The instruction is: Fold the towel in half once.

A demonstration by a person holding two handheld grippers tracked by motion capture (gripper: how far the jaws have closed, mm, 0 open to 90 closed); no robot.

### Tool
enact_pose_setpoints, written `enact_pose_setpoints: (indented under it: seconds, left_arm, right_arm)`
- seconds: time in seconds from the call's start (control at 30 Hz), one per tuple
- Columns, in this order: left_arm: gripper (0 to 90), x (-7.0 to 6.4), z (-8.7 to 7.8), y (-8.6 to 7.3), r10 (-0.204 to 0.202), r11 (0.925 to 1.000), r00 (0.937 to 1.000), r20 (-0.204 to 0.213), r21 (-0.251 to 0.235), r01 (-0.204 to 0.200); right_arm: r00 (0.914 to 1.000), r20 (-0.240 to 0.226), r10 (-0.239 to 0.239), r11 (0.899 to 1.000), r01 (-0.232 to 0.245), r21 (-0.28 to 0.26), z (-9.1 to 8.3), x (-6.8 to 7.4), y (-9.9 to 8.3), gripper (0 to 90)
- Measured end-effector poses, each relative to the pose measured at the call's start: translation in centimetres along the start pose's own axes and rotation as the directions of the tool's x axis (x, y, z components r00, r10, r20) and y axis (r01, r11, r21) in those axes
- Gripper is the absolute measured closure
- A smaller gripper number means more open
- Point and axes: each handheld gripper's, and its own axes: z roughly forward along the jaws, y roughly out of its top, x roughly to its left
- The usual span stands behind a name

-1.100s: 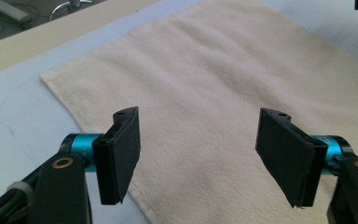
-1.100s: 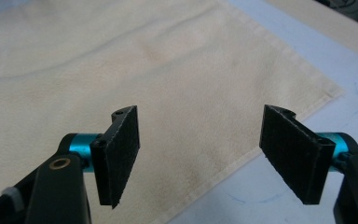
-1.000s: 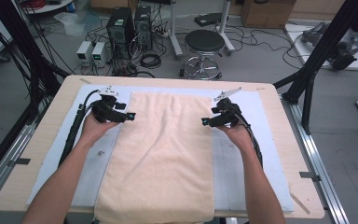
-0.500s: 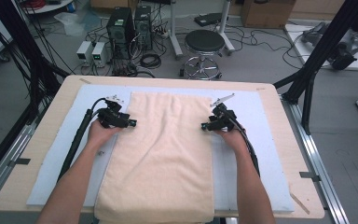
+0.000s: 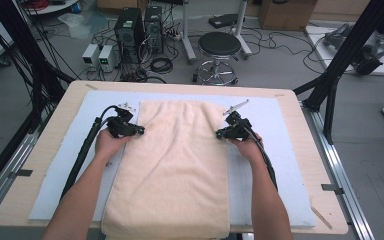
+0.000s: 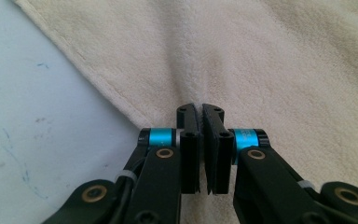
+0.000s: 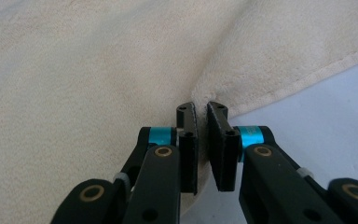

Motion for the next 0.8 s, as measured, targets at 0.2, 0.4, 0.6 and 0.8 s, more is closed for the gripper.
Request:
enact_pose_setpoints:
  seconds: [0.2, 0.4, 0.6, 0.8]
  left_arm:
    - [85.7, 0.0, -2.4, 0.7, 0.013, 0.998, 0.9998, 0.011, -0.062, -0.013]
    - [85.9, 0.4, -6.0, 1.2, -0.016, 0.9824, 0.9993, 0.033, -0.186, 0.021]
    - [85.8, -0.4, -8.7, 1.6, 0.025, 0.9743, 0.9996, 0.016, -0.224, -0.02]
    - [85.7, -2.1, -11.9, 0.1, 0.079, 0.957, 0.9963, 0.034, -0.282, -0.067]
  right_arm:
    - [0.9999, -0.016, 0.001, 0.999, -0.002, -0.045, -1.3, 0.3, 0.4, 84.4]
    - [0.9992, -0.041, -0.005, 0.983, -0.003, -0.181, -5.1, 0.2, 1.4, 84.5]
    - [0.9964, -0.051, -0.068, 0.969, 0.054, -0.24, -8.1, 1.4, 3.2, 84.4]
    - [0.9863, -0.065, -0.151, 0.956, 0.129, -0.265, -10.3, 3.8, 2.6, 84.3]
